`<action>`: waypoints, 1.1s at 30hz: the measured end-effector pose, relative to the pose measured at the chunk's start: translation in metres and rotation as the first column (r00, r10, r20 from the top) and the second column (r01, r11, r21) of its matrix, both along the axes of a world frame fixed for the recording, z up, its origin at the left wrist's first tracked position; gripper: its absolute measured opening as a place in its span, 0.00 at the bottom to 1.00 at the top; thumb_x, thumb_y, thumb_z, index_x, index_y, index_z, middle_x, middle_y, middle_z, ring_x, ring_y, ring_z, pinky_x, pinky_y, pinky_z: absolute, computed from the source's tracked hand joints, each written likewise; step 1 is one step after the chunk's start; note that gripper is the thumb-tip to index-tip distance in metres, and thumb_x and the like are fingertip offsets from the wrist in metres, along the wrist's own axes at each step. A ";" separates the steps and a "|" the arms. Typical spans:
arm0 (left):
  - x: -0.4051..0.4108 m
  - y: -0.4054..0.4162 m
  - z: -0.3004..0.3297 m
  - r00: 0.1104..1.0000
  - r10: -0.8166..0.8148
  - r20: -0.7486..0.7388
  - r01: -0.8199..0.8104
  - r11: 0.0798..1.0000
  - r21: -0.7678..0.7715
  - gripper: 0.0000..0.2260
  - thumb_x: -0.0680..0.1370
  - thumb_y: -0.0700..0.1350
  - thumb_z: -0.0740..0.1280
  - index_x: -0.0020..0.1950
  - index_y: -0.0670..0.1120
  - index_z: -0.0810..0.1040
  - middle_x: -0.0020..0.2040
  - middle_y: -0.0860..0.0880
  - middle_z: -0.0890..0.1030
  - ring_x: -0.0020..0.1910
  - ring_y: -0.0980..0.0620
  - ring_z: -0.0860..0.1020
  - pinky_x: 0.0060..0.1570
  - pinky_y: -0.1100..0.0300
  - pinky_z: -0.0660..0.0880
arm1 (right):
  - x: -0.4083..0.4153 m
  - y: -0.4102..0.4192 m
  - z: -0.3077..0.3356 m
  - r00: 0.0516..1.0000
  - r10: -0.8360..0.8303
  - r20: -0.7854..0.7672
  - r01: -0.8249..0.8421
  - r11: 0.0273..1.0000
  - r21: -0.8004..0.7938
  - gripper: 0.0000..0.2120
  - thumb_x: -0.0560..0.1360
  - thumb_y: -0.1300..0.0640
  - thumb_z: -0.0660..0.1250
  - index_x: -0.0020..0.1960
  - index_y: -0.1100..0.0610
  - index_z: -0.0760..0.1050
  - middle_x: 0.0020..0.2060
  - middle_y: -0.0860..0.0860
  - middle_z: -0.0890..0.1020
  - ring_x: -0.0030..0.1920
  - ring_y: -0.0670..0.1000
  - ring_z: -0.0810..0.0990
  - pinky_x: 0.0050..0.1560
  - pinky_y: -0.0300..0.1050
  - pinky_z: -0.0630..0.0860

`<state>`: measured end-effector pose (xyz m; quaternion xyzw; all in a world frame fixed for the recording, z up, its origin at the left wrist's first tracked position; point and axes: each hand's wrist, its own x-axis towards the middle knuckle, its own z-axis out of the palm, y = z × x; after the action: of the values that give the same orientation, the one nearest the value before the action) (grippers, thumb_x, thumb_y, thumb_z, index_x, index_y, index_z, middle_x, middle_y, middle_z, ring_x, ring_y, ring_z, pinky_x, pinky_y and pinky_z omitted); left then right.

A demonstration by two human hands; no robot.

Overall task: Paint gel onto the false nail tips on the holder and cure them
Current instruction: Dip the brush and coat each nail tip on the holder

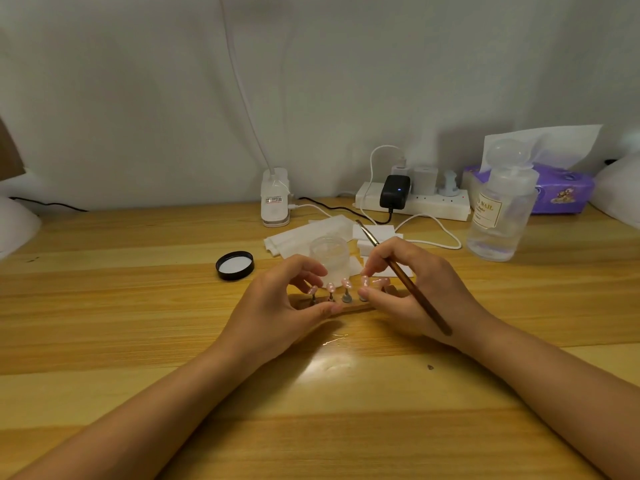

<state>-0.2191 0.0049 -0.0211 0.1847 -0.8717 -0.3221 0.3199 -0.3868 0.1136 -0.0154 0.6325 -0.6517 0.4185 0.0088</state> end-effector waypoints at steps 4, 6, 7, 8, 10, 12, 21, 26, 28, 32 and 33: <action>0.000 -0.002 -0.002 0.999 0.019 0.037 -0.020 0.999 0.028 0.16 0.66 0.49 0.75 0.49 0.58 0.73 0.44 0.58 0.78 0.46 0.63 0.75 0.40 0.72 0.71 | -0.008 0.006 0.005 0.996 -0.014 -0.089 0.014 1.000 0.006 0.12 0.66 0.47 0.70 0.45 0.45 0.70 0.39 0.38 0.75 0.42 0.41 0.75 0.42 0.35 0.72; 0.000 -0.002 -0.002 0.999 0.019 0.047 -0.021 0.999 0.033 0.16 0.66 0.48 0.75 0.49 0.59 0.73 0.44 0.58 0.78 0.46 0.64 0.75 0.42 0.72 0.71 | -0.011 0.008 0.007 0.995 -0.018 -0.096 0.019 1.000 0.015 0.12 0.65 0.44 0.68 0.43 0.42 0.67 0.37 0.39 0.76 0.39 0.42 0.75 0.39 0.34 0.71; 0.000 -0.002 -0.003 0.999 0.018 0.048 -0.020 0.999 0.036 0.16 0.66 0.47 0.75 0.49 0.59 0.73 0.44 0.58 0.78 0.46 0.63 0.75 0.42 0.72 0.72 | -0.012 0.008 0.007 0.995 -0.015 -0.096 0.017 1.000 0.022 0.11 0.65 0.43 0.67 0.42 0.42 0.66 0.35 0.40 0.76 0.37 0.42 0.75 0.37 0.33 0.70; 0.000 -0.003 -0.003 0.999 0.019 0.048 -0.021 0.999 0.039 0.16 0.67 0.47 0.75 0.49 0.59 0.73 0.45 0.57 0.78 0.46 0.63 0.76 0.43 0.71 0.72 | -0.013 0.008 0.006 0.996 -0.009 -0.092 0.012 0.999 0.031 0.11 0.64 0.43 0.67 0.42 0.42 0.66 0.34 0.41 0.76 0.37 0.43 0.75 0.36 0.32 0.70; 0.000 -0.003 -0.003 0.999 0.021 0.050 -0.023 0.999 0.042 0.16 0.67 0.47 0.75 0.48 0.60 0.72 0.45 0.57 0.79 0.47 0.63 0.76 0.44 0.70 0.73 | -0.013 0.007 0.004 0.998 0.003 -0.063 0.000 0.999 0.049 0.12 0.65 0.46 0.69 0.41 0.44 0.67 0.33 0.42 0.76 0.37 0.42 0.74 0.36 0.32 0.71; 0.000 -0.003 -0.003 0.998 0.023 0.051 -0.025 0.999 0.046 0.16 0.67 0.47 0.75 0.48 0.60 0.72 0.44 0.57 0.79 0.46 0.63 0.76 0.45 0.68 0.74 | -0.014 0.006 0.002 1.000 0.007 -0.022 -0.006 0.998 0.056 0.13 0.66 0.51 0.72 0.41 0.45 0.67 0.33 0.42 0.76 0.37 0.41 0.75 0.37 0.31 0.71; 0.000 -0.003 -0.003 0.998 0.022 0.054 -0.025 0.998 0.061 0.15 0.67 0.47 0.74 0.47 0.60 0.72 0.44 0.57 0.79 0.47 0.64 0.76 0.46 0.70 0.74 | -0.016 0.005 -0.002 0.994 -0.010 0.113 0.004 0.999 0.051 0.14 0.70 0.62 0.70 0.41 0.46 0.68 0.34 0.45 0.77 0.37 0.42 0.77 0.39 0.30 0.73; 0.000 -0.002 -0.004 0.997 0.035 0.069 -0.034 0.999 -0.008 0.16 0.68 0.49 0.74 0.50 0.58 0.72 0.46 0.59 0.78 0.48 0.63 0.75 0.47 0.67 0.74 | -0.012 0.005 0.002 0.979 -0.079 0.190 0.095 0.993 -0.077 0.14 0.71 0.63 0.70 0.42 0.47 0.68 0.34 0.46 0.78 0.37 0.41 0.77 0.38 0.27 0.71; 0.001 0.001 -0.002 0.997 0.064 0.036 -0.058 0.988 -0.141 0.16 0.68 0.54 0.73 0.53 0.55 0.74 0.49 0.59 0.77 0.50 0.62 0.73 0.51 0.63 0.72 | -0.005 0.005 0.005 0.978 -0.063 0.200 0.091 0.987 -0.135 0.14 0.71 0.63 0.71 0.42 0.47 0.68 0.34 0.45 0.77 0.38 0.41 0.78 0.39 0.27 0.71; -0.001 0.007 0.004 0.992 0.033 -0.125 -0.086 0.889 -0.449 0.16 0.72 0.55 0.66 0.53 0.46 0.80 0.49 0.52 0.79 0.50 0.55 0.74 0.48 0.55 0.72 | 0.014 0.004 0.009 0.986 0.039 0.163 -0.003 0.977 -0.212 0.17 0.70 0.64 0.72 0.43 0.46 0.67 0.35 0.43 0.76 0.39 0.37 0.77 0.40 0.25 0.71; -0.001 0.009 0.003 0.991 0.004 -0.137 -0.072 0.867 -0.494 0.15 0.74 0.52 0.64 0.54 0.46 0.80 0.49 0.51 0.80 0.50 0.54 0.74 0.47 0.53 0.71 | 0.018 0.004 0.010 0.988 0.072 0.138 -0.039 0.973 -0.228 0.18 0.69 0.64 0.72 0.43 0.46 0.67 0.36 0.43 0.76 0.40 0.36 0.77 0.40 0.24 0.71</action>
<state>-0.2200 0.0136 -0.0179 0.0918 -0.8985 -0.0918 0.4194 -0.3685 0.1179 -0.0057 0.6132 -0.5812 0.5346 0.0211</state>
